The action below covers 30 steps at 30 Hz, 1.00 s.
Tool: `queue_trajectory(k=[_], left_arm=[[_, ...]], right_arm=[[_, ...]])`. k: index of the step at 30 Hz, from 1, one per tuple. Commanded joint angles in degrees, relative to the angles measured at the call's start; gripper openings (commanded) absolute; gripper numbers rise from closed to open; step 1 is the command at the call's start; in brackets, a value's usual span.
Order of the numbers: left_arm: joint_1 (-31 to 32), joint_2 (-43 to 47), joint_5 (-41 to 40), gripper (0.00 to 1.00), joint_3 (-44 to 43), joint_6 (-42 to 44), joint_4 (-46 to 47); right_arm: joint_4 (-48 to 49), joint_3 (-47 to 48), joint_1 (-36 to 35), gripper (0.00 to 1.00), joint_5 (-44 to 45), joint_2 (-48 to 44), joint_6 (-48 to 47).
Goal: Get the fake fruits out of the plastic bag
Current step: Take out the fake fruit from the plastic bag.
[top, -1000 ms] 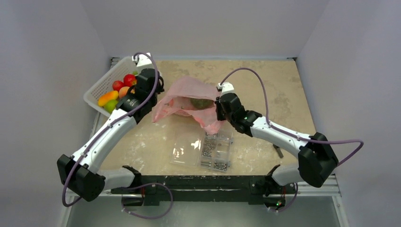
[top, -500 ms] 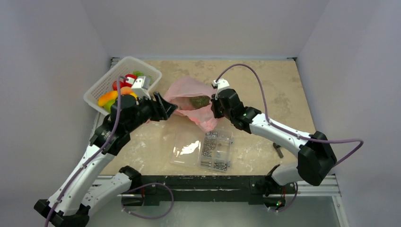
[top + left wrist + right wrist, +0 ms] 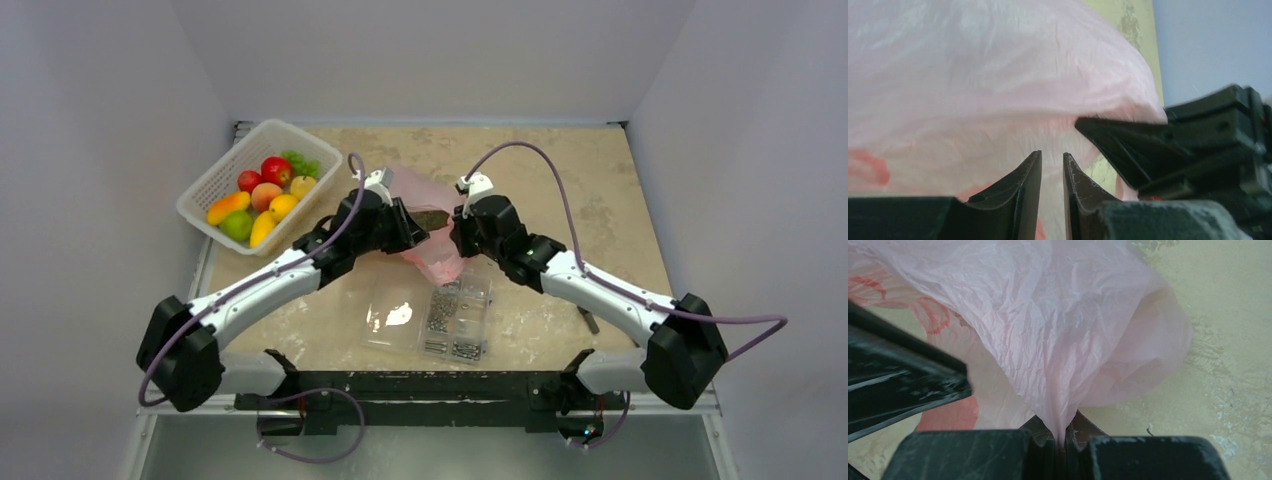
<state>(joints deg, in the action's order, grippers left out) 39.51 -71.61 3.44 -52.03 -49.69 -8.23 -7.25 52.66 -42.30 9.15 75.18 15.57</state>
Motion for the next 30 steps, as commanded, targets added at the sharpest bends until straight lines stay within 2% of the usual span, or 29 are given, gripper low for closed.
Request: queue_trajectory(k=[1,4,8,10,14,16,20,23,30], left_arm=[[0.0,-7.6,0.2,0.2,-4.4,-3.7,12.5],[0.1,-13.4,0.2,0.18,-7.4,-5.3,13.0],[0.1,-16.9,-3.2,0.23,-5.8,-9.7,18.5],[0.2,-18.4,-5.1,0.29,-6.0,-10.9,19.3],[0.3,-21.1,-7.2,0.49,-4.8,-14.1,23.0],[0.5,-21.7,-8.8,0.53,-3.3,-16.2,24.9],[1.5,-23.0,-11.7,0.54,-0.5,-20.4,28.3],[1.6,-26.5,-10.7,0.54,-0.8,-22.1,31.1],[-0.1,-33.1,-14.9,0.54,-4.3,-18.9,32.1]], right_arm=[[2.7,-1.9,0.1,0.0,-1.5,-2.5,-0.8],[3.0,-3.1,0.1,0.0,-1.7,-2.9,-0.9],[3.2,-5.1,0.1,0.0,-1.2,-3.9,-0.6],[3.8,-6.5,0.1,0.0,-0.8,-4.7,-0.6],[4.7,-8.2,0.0,0.0,-0.6,-6.1,-0.3],[5.3,-8.8,0.1,0.0,-1.0,-6.5,-0.2],[7.0,-10.5,0.0,0.0,-2.4,-6.9,0.2],[8.7,-11.0,0.0,0.0,-3.2,-6.6,0.2],[8.7,-12.4,0.0,0.0,-3.5,-7.3,-0.9]])
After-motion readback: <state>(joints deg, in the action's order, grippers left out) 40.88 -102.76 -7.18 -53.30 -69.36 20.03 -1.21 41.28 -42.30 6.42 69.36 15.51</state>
